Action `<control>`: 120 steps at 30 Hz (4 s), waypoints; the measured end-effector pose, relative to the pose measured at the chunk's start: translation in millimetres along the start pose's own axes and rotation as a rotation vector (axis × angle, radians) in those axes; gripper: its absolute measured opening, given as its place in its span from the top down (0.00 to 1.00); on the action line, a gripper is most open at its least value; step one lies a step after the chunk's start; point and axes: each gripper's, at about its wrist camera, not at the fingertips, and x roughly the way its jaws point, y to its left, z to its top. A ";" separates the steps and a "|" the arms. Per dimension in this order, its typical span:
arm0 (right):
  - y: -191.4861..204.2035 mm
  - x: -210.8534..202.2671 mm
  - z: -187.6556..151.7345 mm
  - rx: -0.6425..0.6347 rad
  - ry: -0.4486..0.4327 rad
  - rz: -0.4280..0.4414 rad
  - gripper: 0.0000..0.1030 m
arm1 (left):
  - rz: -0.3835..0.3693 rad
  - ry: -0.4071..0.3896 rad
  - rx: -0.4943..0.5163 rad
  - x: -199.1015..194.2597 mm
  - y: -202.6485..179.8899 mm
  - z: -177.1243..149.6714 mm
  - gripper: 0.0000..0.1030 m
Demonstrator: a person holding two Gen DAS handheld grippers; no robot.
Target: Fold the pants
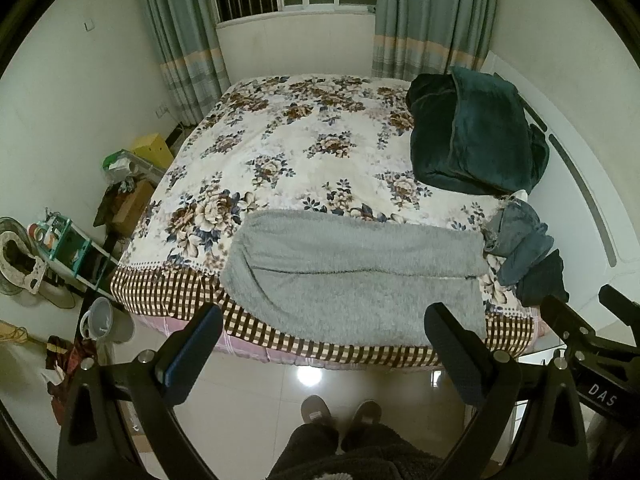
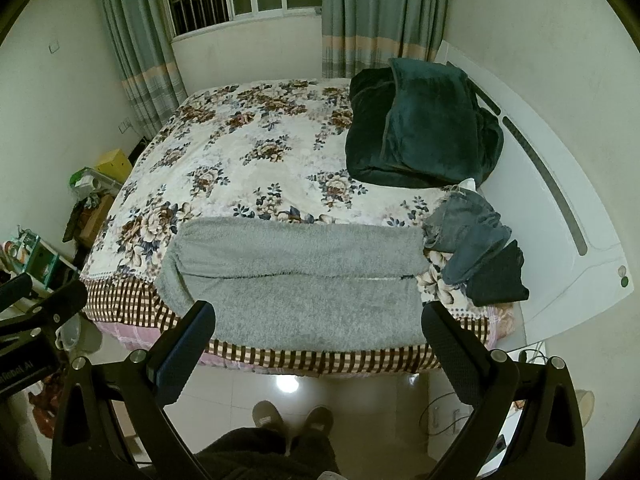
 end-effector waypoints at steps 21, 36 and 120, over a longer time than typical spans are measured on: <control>-85.8 230.6 72.6 0.131 0.147 -0.052 0.00 | 0.187 0.102 -0.090 210.5 -24.5 74.8 0.00; -149.8 616.7 162.3 0.509 0.402 -0.148 0.00 | 0.255 0.502 -0.286 571.5 20.0 167.7 0.00; -254.6 560.7 -218.7 0.660 0.616 0.099 0.44 | 0.027 0.169 -0.927 451.3 189.1 -168.5 0.23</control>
